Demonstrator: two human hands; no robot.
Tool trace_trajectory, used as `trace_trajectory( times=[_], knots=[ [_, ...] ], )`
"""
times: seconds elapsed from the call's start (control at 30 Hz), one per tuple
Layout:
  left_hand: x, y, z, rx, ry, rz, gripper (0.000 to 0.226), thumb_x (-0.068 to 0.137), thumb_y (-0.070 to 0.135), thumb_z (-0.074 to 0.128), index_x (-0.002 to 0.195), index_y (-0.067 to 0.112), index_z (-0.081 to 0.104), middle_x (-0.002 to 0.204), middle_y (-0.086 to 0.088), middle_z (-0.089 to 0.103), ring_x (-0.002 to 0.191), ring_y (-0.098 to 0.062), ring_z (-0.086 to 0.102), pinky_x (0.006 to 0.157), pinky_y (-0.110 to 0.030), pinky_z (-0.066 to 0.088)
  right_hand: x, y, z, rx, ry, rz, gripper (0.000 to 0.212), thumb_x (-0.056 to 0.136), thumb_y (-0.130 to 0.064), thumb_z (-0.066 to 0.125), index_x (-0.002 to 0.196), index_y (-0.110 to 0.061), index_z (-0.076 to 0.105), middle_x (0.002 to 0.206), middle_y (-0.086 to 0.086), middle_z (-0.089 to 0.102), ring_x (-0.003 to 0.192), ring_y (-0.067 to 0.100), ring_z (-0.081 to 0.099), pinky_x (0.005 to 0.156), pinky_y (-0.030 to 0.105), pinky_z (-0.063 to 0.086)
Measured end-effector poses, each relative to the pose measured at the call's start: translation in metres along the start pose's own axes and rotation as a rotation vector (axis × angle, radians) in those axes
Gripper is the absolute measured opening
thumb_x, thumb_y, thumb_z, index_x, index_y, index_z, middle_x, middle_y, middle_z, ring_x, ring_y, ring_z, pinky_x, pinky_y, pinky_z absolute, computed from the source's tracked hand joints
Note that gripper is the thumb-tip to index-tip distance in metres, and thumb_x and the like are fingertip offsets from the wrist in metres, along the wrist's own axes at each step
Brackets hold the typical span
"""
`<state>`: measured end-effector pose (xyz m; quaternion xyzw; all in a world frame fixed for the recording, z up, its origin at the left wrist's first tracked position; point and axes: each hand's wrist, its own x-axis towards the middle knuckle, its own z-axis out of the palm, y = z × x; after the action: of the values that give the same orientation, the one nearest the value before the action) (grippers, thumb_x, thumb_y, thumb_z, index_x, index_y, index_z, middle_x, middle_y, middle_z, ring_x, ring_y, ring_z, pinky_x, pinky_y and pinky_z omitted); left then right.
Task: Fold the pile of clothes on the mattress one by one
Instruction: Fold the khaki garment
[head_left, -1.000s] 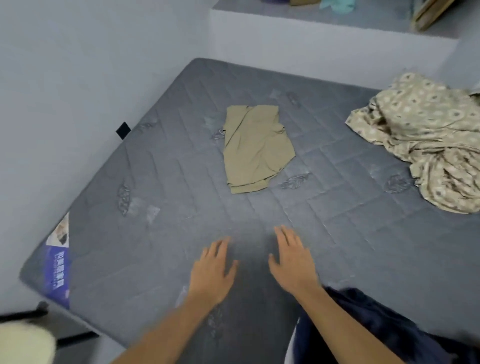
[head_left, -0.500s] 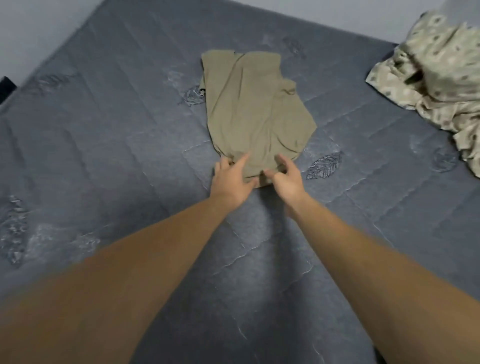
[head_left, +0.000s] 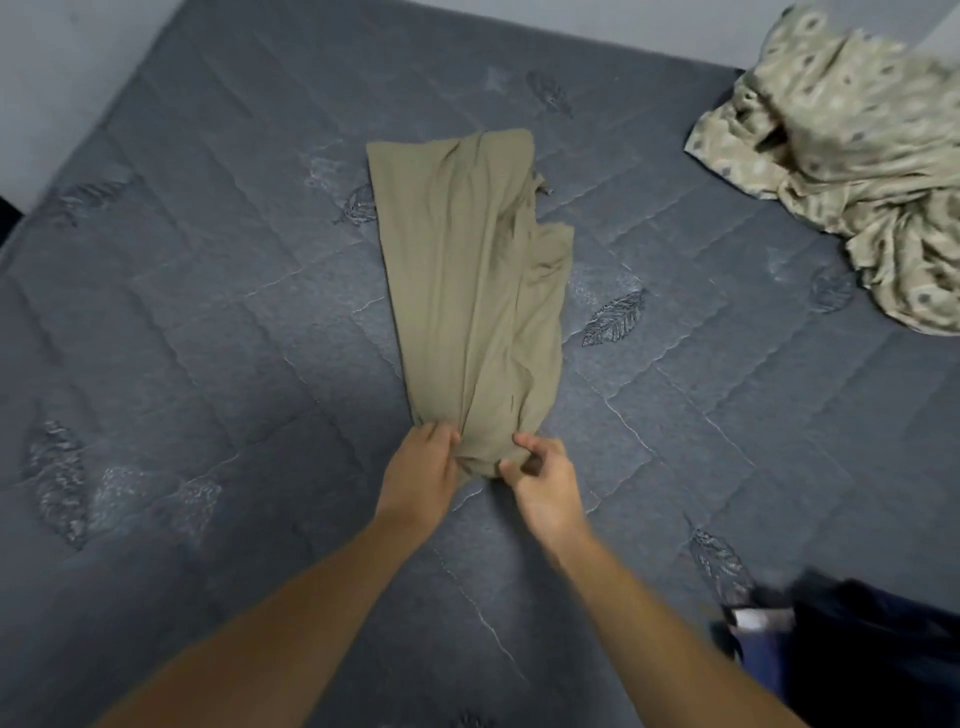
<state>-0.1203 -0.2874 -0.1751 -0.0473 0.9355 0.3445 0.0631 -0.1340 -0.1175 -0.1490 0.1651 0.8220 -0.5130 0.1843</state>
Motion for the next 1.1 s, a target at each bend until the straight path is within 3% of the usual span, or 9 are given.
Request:
trace_trajectory(
  times=[0.17,0.27,0.37,0.57,0.73,0.8,0.87,0.97,1.1],
  knots=[
    [-0.124,-0.012,0.011,-0.004,-0.074,0.002,0.031,0.081,-0.003,0.065,0.100,0.020,0.060,0.098,0.006,0.058,0.093,-0.015,0.055,0.075,-0.035,0.052,-0.114,0.061,0.007,0.021,0.014,-0.008,0.043,0.087,0.010,0.071,0.113,-0.023,0.063,0.118,0.001,0.058,0.101,0.006,0.063,0.089,0.009,0.048],
    [-0.199,-0.020,0.018,-0.007,-0.106,-0.039,0.038,0.074,-0.003,0.072,0.096,0.025,0.057,0.096,0.011,0.053,0.089,-0.008,0.047,0.069,-0.026,0.044,-0.172,0.096,0.016,0.039,-0.036,-0.016,0.054,0.081,0.016,0.068,0.109,-0.030,0.068,0.121,-0.001,0.058,0.105,0.003,0.066,0.095,0.018,0.053],
    [-0.263,-0.027,0.024,-0.011,-0.093,-0.022,0.025,0.080,0.011,0.062,0.097,0.028,0.054,0.097,0.014,0.051,0.087,-0.009,0.050,0.070,-0.027,0.045,-0.221,0.120,0.022,0.025,-0.052,-0.008,0.060,0.079,0.016,0.066,0.104,-0.038,0.070,0.115,-0.020,0.058,0.107,0.005,0.067,0.094,0.015,0.053],
    [-0.329,-0.008,0.017,-0.074,-0.013,-0.197,0.036,0.093,0.008,0.065,0.123,0.024,0.053,0.120,0.006,0.045,0.107,-0.014,0.048,0.087,-0.031,0.050,-0.275,0.136,0.013,0.002,-0.140,-0.009,0.066,0.086,0.022,0.056,0.132,-0.025,0.062,0.127,-0.008,0.054,0.116,0.009,0.063,0.106,0.025,0.051],
    [-0.323,0.000,0.026,-0.418,0.145,-0.612,0.060,0.082,0.032,0.077,0.135,0.018,0.052,0.126,-0.001,0.055,0.117,-0.019,0.052,0.102,-0.040,0.049,-0.263,0.137,0.003,-0.294,-0.171,-0.226,0.087,0.080,0.019,0.059,0.153,-0.024,0.043,0.124,-0.008,0.039,0.110,0.002,0.052,0.105,0.019,0.045],
    [-0.314,0.002,0.027,-0.520,0.121,-0.642,0.060,0.086,0.026,0.078,0.137,0.015,0.050,0.126,0.001,0.061,0.113,-0.012,0.057,0.099,-0.032,0.051,-0.247,0.139,0.002,-0.469,-0.204,-0.345,0.094,0.078,0.014,0.067,0.158,-0.026,0.035,0.125,-0.005,0.036,0.108,0.012,0.052,0.099,0.024,0.048],
    [-0.306,0.005,0.022,-0.609,0.113,-0.616,0.067,0.090,0.013,0.077,0.147,0.017,0.041,0.130,0.007,0.059,0.112,-0.003,0.055,0.091,-0.012,0.045,-0.232,0.139,0.003,-0.602,-0.243,-0.486,0.097,0.074,0.012,0.072,0.158,-0.022,0.037,0.122,0.000,0.037,0.104,0.021,0.054,0.090,0.035,0.056],
    [-0.303,0.005,0.011,-0.629,0.088,-0.460,0.071,0.093,0.009,0.072,0.149,0.032,0.036,0.124,0.028,0.056,0.108,0.015,0.057,0.089,-0.002,0.043,-0.215,0.124,0.000,-0.695,-0.223,-0.664,0.068,0.075,0.005,0.073,0.138,-0.017,0.061,0.111,0.005,0.043,0.102,0.027,0.053,0.074,0.045,0.056],
    [-0.295,0.016,-0.015,-0.553,0.139,-0.340,0.032,0.096,0.004,0.064,0.120,0.024,0.063,0.109,0.012,0.069,0.101,0.005,0.064,0.085,-0.016,0.050,-0.208,0.083,-0.009,-0.755,-0.127,-0.840,0.020,0.087,-0.013,0.072,0.106,-0.016,0.072,0.120,0.006,0.052,0.109,0.030,0.051,0.084,0.041,0.048]
  ],
)
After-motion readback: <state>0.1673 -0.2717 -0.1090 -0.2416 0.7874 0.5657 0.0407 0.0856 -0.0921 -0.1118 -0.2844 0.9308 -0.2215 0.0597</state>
